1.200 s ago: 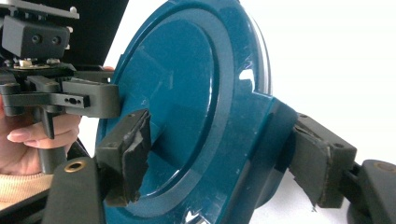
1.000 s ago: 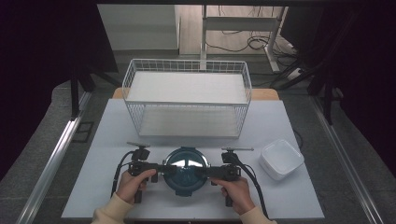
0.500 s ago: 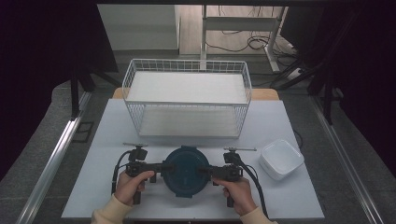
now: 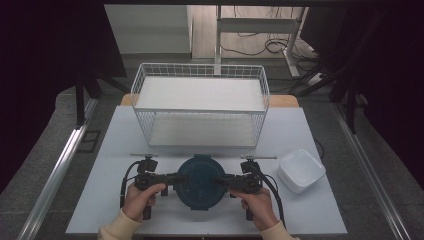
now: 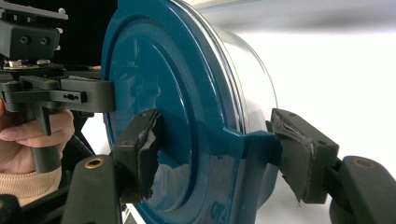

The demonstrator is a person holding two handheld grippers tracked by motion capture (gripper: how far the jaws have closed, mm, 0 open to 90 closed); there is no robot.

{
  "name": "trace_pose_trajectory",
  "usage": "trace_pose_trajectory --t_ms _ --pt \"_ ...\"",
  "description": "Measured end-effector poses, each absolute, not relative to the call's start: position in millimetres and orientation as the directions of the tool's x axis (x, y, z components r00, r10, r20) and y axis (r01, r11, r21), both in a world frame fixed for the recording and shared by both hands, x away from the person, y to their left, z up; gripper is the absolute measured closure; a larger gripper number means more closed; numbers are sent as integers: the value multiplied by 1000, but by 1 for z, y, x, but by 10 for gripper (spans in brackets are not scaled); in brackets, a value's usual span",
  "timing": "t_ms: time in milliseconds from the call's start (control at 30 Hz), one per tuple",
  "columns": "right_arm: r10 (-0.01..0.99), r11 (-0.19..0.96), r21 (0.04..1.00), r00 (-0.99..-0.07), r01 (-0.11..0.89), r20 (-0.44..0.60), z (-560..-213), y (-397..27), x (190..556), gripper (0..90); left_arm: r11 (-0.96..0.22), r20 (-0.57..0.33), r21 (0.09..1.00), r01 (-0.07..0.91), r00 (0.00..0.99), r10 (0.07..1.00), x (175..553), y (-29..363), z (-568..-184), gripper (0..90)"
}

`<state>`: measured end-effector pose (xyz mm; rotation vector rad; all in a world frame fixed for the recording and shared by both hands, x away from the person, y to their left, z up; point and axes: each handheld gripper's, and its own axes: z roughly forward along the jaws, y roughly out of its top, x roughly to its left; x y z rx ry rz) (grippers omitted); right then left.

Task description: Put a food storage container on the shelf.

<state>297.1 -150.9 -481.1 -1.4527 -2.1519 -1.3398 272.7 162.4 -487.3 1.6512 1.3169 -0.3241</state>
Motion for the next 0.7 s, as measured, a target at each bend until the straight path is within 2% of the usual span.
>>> trace_pose_trajectory --t_ms 700 --pt "623 136 632 -562 763 544 -453 -156 292 347 58 -688 556 829 419 593 264 158 -467 421"
